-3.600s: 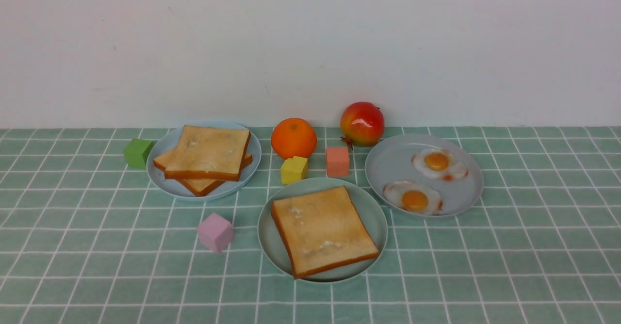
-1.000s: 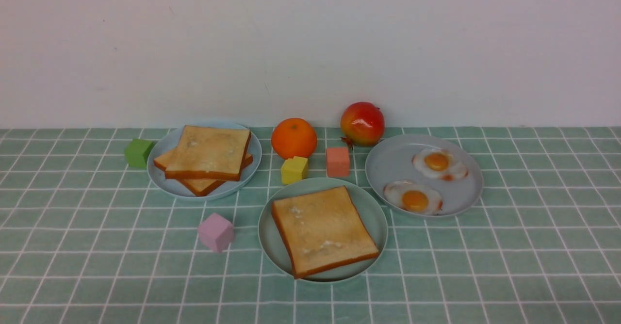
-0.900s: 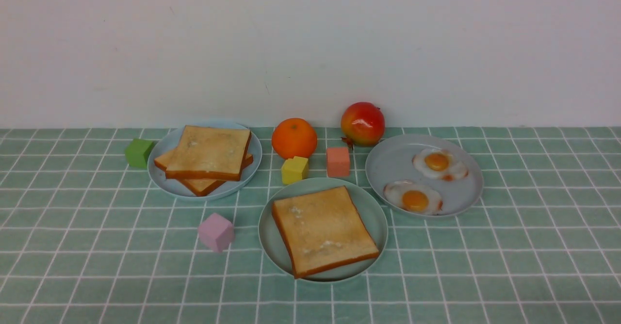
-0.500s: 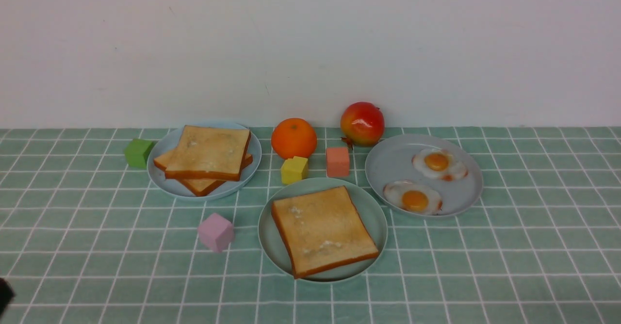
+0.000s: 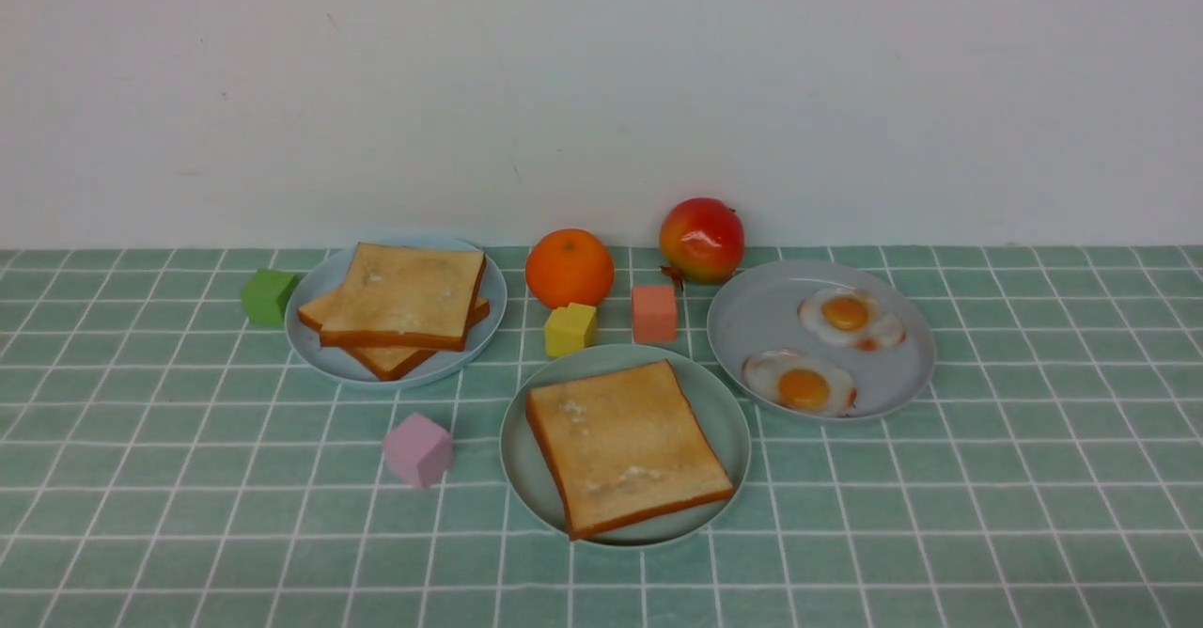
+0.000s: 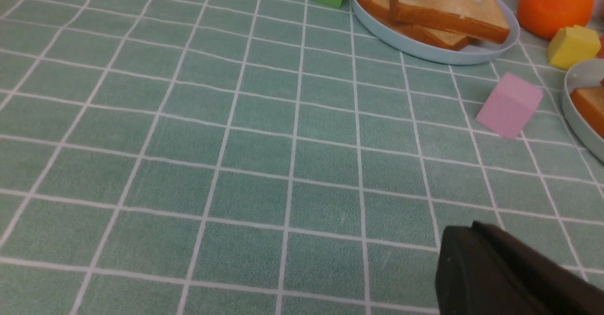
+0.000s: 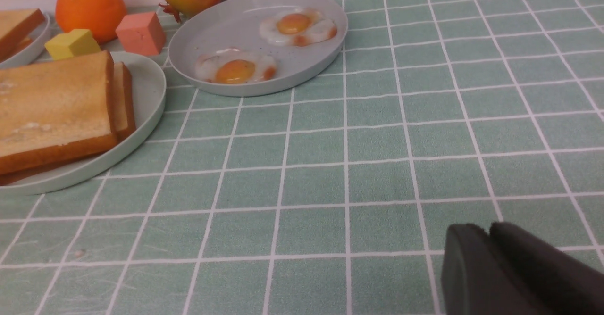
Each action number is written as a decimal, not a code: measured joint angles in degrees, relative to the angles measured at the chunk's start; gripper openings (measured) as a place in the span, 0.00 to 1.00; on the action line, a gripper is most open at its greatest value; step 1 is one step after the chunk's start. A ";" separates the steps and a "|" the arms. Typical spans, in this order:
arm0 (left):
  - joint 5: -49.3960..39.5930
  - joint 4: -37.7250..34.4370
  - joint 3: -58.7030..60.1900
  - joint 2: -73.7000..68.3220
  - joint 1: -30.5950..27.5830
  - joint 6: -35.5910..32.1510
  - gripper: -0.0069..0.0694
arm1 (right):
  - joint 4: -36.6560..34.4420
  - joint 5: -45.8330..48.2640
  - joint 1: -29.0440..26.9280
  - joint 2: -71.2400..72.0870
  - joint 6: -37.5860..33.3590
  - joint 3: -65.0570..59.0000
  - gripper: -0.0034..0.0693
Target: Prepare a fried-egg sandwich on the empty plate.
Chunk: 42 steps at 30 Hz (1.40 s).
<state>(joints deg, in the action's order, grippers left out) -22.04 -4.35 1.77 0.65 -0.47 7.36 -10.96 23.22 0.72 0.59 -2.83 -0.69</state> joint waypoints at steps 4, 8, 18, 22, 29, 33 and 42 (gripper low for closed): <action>0.06 0.12 0.00 0.00 0.00 0.21 0.07 | 0.00 0.00 0.00 0.00 0.00 0.00 0.16; 0.06 0.17 0.00 0.00 0.00 0.26 0.07 | 0.00 0.00 0.00 0.00 0.00 0.00 0.16; 0.50 0.23 0.00 0.00 0.00 0.26 0.07 | 0.00 0.00 0.00 0.00 0.00 0.00 0.18; 0.50 0.23 0.00 0.00 0.00 0.26 0.07 | 0.00 0.00 0.00 0.00 0.00 0.00 0.19; 0.50 0.35 0.00 0.00 0.00 0.26 0.07 | 0.00 0.00 0.00 0.00 0.00 0.00 0.20; 0.50 0.35 0.00 0.00 0.00 0.26 0.07 | 0.00 0.00 0.00 0.00 0.00 0.00 0.20; 0.50 0.35 0.00 0.00 0.00 0.26 0.08 | 0.00 0.00 0.00 0.00 0.00 0.00 0.21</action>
<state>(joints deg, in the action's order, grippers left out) -21.54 -4.00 1.77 0.65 -0.47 7.62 -10.96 23.22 0.72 0.59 -2.83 -0.69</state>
